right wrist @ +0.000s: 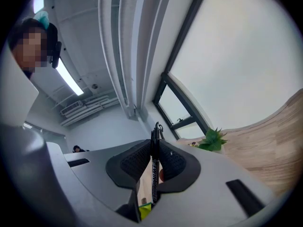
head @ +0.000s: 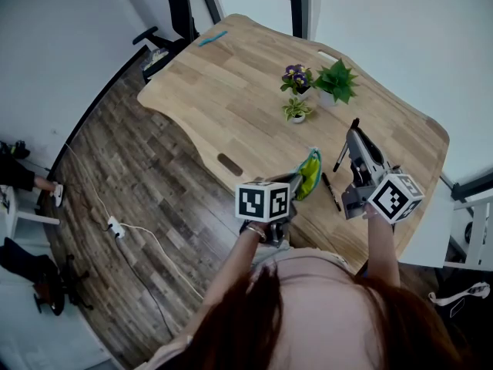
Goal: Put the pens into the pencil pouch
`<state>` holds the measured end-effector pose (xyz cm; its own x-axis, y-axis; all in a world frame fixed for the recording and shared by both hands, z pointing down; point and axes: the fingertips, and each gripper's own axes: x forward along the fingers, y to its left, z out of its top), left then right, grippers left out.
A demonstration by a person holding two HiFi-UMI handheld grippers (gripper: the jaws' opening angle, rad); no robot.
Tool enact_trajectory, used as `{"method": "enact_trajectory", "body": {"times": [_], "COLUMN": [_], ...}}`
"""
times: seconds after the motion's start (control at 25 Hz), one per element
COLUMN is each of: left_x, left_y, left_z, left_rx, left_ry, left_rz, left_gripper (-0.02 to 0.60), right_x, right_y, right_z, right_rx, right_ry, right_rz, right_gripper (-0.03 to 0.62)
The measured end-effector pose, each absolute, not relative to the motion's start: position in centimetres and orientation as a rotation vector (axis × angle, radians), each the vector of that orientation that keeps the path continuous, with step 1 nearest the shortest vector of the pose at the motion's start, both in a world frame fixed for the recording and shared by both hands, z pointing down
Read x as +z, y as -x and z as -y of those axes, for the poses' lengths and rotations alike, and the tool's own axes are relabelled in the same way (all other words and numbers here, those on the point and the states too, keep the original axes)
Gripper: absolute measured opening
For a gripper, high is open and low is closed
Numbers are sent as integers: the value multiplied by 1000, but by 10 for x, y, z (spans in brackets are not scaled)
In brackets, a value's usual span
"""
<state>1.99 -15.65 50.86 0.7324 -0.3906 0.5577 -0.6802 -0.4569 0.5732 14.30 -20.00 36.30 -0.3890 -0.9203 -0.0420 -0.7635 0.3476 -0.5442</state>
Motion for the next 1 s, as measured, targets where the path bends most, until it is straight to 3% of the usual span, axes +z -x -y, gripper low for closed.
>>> {"method": "enact_trajectory", "body": {"times": [1.0], "left_x": [504], "left_y": [-22], "left_z": [158], "left_rx": [338], "left_ry": [-2041], "left_rz": [764], "left_gripper": [12], "right_x": [410], "right_y": [-89], "right_z": [212], "right_rx": [-631], "right_ry": [1401], "right_rz": [-2375], "right_gripper": [51]}}
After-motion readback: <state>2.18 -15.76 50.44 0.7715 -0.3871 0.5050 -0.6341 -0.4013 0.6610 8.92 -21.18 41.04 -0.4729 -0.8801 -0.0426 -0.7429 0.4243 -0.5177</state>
